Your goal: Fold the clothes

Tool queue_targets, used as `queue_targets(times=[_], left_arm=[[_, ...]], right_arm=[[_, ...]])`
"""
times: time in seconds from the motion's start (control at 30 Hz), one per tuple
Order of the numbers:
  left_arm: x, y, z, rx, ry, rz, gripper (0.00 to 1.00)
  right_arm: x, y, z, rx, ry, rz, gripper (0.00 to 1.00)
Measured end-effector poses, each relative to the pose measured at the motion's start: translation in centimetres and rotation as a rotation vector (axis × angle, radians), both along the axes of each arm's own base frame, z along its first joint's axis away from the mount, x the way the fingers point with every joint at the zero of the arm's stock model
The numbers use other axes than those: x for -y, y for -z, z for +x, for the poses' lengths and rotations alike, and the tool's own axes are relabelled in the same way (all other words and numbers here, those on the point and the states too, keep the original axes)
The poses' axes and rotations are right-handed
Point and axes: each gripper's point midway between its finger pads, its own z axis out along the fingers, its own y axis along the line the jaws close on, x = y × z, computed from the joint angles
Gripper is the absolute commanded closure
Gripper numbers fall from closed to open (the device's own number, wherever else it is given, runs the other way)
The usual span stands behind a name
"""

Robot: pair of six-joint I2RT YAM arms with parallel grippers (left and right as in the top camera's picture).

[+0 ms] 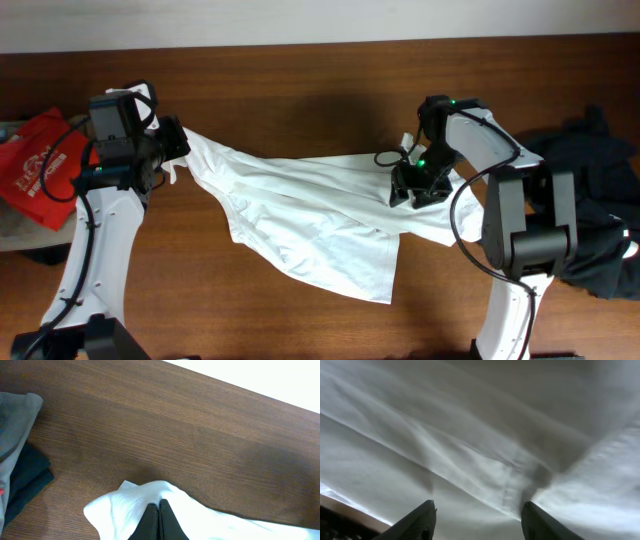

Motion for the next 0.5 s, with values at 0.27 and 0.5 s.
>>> queue_targets(times=[0.27,0.5], left_arm=[[0.0,0.1,-0.1,-0.008,0.000,-0.001,1.00],[0.0,0.2,-0.1,-0.009,0.000,-0.001,0.99]], right_arm=[[2.2,0.4,0.5,0.013,0.022,-0.117,0.38],[-0.6,1.2,-0.6,0.010,-0.044,-0.099,0.96]])
